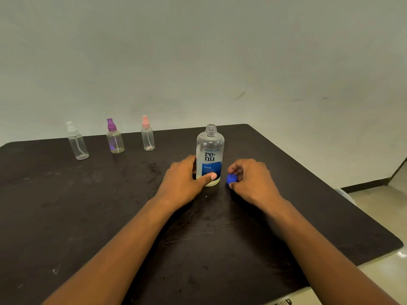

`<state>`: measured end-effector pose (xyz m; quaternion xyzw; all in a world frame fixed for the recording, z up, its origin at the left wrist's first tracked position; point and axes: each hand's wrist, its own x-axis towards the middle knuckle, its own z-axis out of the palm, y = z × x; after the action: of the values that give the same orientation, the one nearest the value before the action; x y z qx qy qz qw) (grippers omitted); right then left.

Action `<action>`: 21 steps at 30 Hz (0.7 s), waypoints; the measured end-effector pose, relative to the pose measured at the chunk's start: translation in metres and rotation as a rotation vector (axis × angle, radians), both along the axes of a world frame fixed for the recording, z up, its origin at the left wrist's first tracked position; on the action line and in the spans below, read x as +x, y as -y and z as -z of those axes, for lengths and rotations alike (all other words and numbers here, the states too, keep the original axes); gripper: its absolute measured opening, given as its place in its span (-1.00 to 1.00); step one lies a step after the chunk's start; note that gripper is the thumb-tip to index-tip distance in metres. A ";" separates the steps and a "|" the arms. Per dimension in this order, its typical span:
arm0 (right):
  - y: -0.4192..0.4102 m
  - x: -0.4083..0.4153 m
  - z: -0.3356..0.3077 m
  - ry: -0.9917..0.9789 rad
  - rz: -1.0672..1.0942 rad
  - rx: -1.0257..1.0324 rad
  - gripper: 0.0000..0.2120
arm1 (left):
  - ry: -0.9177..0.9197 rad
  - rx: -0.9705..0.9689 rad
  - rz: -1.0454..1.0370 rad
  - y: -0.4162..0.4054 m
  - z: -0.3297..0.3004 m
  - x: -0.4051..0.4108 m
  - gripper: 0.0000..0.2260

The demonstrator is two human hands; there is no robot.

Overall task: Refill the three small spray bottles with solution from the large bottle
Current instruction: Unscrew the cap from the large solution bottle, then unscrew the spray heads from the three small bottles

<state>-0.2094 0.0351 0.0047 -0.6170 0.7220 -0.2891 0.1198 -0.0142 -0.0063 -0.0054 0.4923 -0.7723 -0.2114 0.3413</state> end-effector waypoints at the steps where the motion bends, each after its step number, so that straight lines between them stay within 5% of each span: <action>1: 0.000 0.000 0.001 0.009 0.000 0.006 -0.66 | 0.005 -0.002 -0.004 0.000 0.001 0.000 -0.47; 6: -0.007 -0.003 -0.003 0.057 0.003 -0.027 -0.55 | 0.047 0.005 0.008 -0.003 -0.003 0.003 -0.44; 11: -0.043 0.010 -0.021 -0.080 0.051 -0.361 -0.77 | 0.009 0.068 -0.106 -0.008 -0.020 0.025 -0.28; 16: -0.069 0.061 -0.035 0.009 -0.122 -0.598 -0.85 | -0.021 0.011 -0.211 -0.021 -0.033 0.059 -0.57; 21: -0.038 0.121 -0.037 0.269 -0.303 -0.409 -0.80 | -0.102 -0.108 -0.364 -0.017 -0.040 0.095 -0.79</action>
<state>-0.0880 0.0730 0.0416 -0.6854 0.5259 -0.4867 0.1295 0.0810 0.0109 0.0349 0.5934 -0.6626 -0.1289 0.4384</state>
